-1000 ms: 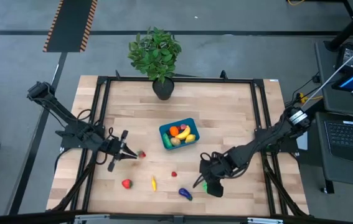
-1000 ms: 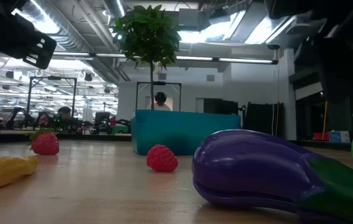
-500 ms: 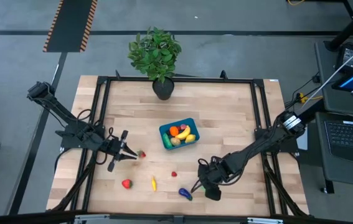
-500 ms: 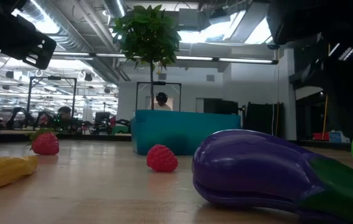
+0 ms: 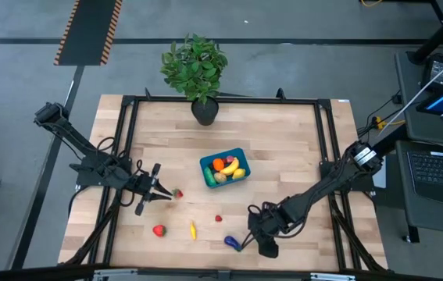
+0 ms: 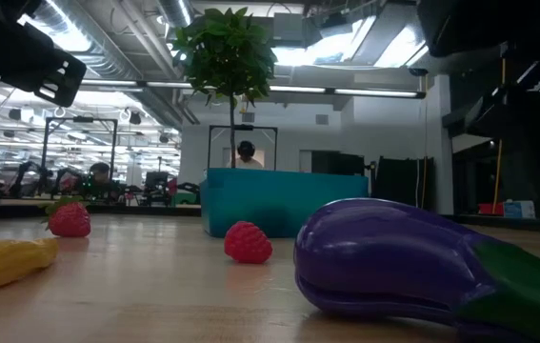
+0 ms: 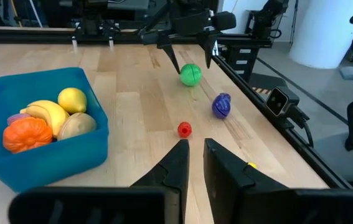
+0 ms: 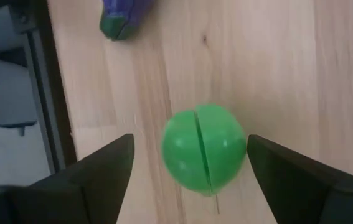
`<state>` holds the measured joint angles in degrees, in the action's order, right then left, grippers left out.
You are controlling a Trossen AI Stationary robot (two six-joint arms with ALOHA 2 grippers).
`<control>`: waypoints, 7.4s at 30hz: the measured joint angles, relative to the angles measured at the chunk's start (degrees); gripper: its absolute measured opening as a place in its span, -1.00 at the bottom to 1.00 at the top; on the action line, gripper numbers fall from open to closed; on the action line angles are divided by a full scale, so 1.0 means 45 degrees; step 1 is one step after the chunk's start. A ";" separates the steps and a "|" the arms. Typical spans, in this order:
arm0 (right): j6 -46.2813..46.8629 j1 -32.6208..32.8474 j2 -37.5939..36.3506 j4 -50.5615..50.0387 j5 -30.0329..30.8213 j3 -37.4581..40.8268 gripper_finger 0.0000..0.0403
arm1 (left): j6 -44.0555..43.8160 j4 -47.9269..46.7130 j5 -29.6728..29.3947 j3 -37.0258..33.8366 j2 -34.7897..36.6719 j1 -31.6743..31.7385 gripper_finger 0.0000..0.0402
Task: Pick and placing Produce into tupperware
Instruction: Put the green pear into the blue bin
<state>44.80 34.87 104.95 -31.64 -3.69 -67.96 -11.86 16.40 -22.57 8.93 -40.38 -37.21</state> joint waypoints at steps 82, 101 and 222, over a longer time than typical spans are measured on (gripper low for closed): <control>-0.1705 -0.0893 -1.0273 -0.2703 0.7249 0.4947 0.09 | 0.0322 -0.0019 -0.0015 0.0005 -0.0010 0.0000 -0.93; -0.6104 -0.1592 -1.7058 0.4084 0.8314 1.0368 0.09 | 0.0316 -0.0013 -0.0436 0.0005 -0.0010 0.0015 -0.74; -1.3122 -0.8941 0.0053 -0.1118 0.0248 -0.1865 0.08 | 0.2764 0.0237 0.6723 0.0005 -0.0024 0.6606 -0.97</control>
<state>-14.25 -5.37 105.18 -36.67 -2.57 -76.36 0.58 17.47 7.68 8.95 -40.49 -7.49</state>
